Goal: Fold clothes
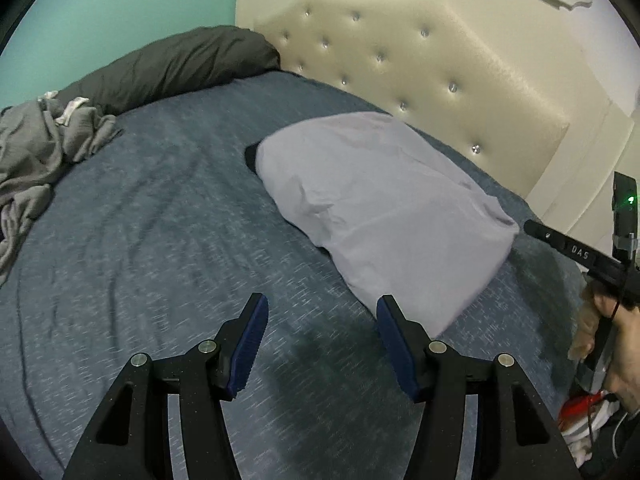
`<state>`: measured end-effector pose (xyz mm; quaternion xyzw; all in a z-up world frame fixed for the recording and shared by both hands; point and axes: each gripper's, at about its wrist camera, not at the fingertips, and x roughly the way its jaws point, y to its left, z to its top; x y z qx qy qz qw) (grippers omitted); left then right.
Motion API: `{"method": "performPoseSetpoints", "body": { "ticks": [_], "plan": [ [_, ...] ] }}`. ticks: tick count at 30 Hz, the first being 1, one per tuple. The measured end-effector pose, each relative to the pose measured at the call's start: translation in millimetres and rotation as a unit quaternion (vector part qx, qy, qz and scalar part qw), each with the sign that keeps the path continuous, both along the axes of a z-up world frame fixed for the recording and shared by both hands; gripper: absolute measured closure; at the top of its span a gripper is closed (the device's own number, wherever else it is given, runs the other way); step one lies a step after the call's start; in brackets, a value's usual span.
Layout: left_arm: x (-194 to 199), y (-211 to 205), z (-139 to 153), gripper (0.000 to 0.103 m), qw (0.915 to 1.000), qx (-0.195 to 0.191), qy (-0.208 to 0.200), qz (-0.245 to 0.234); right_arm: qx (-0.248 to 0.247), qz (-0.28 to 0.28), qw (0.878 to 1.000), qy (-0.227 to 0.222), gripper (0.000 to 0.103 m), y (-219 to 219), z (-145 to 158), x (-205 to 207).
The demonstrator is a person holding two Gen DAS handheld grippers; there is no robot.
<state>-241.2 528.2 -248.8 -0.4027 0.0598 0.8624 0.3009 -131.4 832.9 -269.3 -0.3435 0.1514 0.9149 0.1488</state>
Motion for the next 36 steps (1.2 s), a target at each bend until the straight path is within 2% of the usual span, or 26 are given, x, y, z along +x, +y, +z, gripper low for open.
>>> {"method": "performPoseSetpoints", "body": {
  "ticks": [12, 15, 18, 20, 31, 36],
  "plan": [
    [34.8, -74.3, 58.6, 0.040, 0.9988, 0.016, 0.029, 0.036, -0.038, 0.033, 0.998, 0.026, 0.092, -79.9, 36.0, 9.7],
    [41.2, -97.2, 74.2, 0.036, 0.9977, 0.020, 0.035, 0.054, -0.044, 0.045, 0.997, 0.035, 0.086, -101.1, 49.1, 11.3],
    [47.8, -119.4, 89.3, 0.035, 0.9964, 0.021, 0.044, 0.069, -0.050, 0.058, 0.996, 0.043, 0.079, -121.8, 61.3, 12.4],
    [52.1, -134.0, 98.4, 0.035, 0.9953, 0.023, 0.050, 0.080, -0.046, 0.072, 0.995, 0.046, 0.075, -136.4, 68.7, 9.7],
    [81.4, -203.5, 151.0, 0.034, 0.9884, 0.034, 0.089, 0.118, -0.028, 0.128, 0.989, 0.074, 0.071, -214.9, 124.6, 19.4],
    [93.3, -231.8, 167.8, 0.031, 0.9851, 0.037, 0.103, 0.133, -0.024, 0.146, 0.986, 0.080, 0.069, -246.9, 140.6, 23.3]
  ]
}}
